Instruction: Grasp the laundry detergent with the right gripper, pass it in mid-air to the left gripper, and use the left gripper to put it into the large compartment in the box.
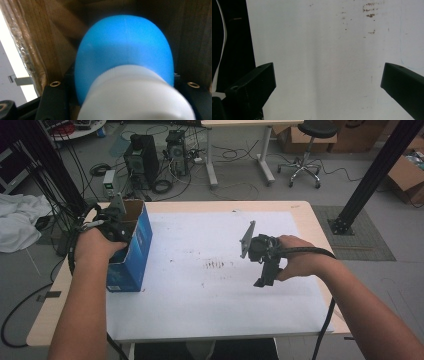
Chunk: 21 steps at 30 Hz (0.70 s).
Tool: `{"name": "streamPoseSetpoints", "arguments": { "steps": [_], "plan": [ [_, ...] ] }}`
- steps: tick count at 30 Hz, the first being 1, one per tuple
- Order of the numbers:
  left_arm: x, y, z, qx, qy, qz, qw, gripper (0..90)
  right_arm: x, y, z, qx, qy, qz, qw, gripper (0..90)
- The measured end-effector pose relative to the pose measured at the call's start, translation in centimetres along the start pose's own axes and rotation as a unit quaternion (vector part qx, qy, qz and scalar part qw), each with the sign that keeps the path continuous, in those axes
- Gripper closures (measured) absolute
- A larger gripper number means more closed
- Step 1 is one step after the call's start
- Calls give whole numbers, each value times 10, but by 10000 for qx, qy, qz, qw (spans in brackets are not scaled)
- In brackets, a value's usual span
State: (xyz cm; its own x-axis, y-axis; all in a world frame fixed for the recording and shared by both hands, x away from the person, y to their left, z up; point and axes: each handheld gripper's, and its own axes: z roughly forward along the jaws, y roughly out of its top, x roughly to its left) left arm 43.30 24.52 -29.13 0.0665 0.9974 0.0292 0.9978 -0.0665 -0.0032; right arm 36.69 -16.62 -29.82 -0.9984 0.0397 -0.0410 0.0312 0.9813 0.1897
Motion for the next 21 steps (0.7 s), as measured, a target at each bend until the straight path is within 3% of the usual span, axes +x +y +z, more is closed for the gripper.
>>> {"name": "streamPoseSetpoints", "arguments": {
  "steps": [9,21],
  "plan": [
    [-1,0,-3,-93,-62,100,9999,347,1,-1,-2,-25,-7,13,10000,0],
    [-3,0,-8,-101,88,128,9998,320,1,-3,0,-57,4,29,10000,0]
  ]
}}
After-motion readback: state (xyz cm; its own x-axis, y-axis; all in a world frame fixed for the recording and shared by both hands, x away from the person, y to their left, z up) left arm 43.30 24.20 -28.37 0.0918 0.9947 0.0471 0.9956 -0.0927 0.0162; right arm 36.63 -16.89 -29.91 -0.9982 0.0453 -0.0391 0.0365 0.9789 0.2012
